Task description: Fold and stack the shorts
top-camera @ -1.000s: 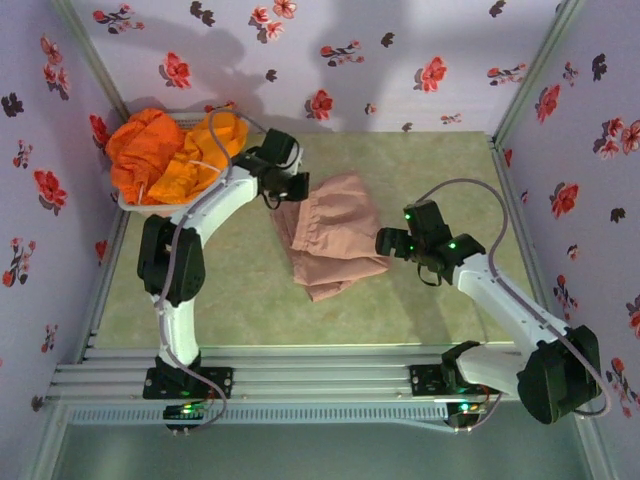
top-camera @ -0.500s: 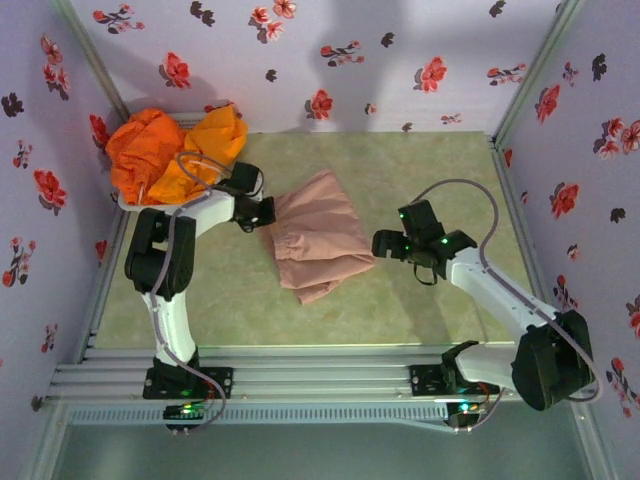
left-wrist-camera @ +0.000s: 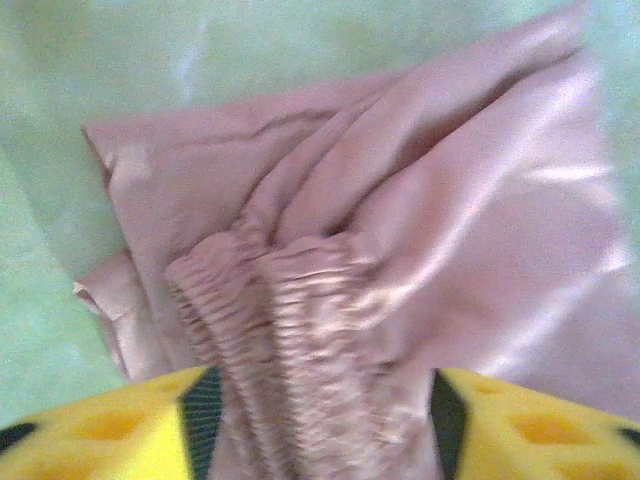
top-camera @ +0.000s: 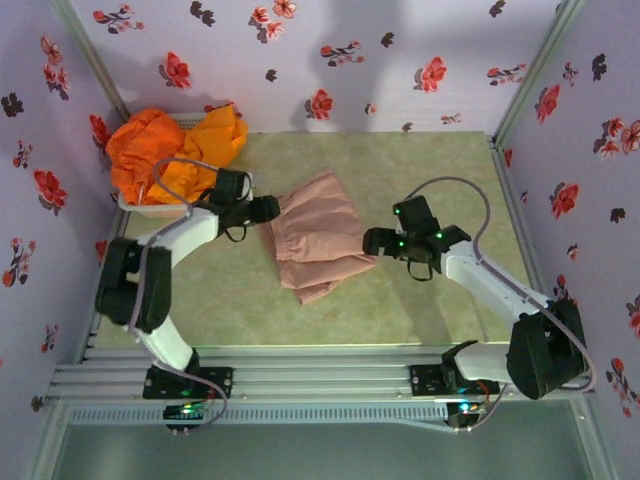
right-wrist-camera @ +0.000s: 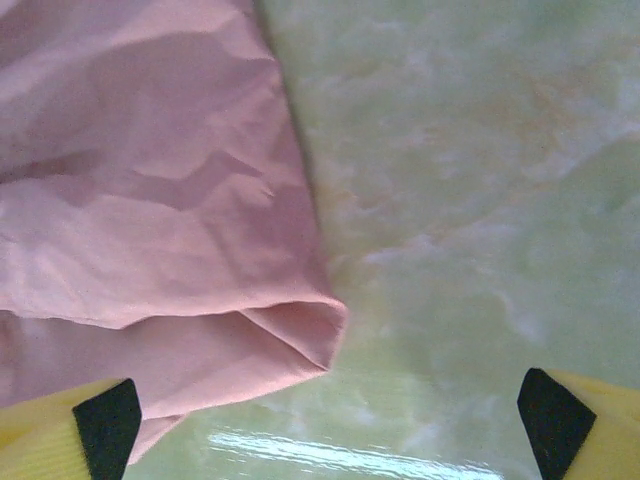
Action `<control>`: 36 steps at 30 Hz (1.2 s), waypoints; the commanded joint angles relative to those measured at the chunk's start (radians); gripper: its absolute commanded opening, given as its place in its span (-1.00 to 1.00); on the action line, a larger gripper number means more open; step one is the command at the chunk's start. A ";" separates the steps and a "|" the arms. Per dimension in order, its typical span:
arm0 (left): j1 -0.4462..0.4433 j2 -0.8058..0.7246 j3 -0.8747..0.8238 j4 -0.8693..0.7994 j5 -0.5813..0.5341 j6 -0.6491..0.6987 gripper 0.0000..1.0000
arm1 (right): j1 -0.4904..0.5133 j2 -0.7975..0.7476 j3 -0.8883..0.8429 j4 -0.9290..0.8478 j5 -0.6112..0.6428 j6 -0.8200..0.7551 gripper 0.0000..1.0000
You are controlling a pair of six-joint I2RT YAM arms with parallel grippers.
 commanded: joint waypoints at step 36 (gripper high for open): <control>-0.239 -0.027 -0.485 0.532 0.146 -0.333 0.99 | -0.067 0.421 0.399 -0.110 -0.209 -0.170 0.98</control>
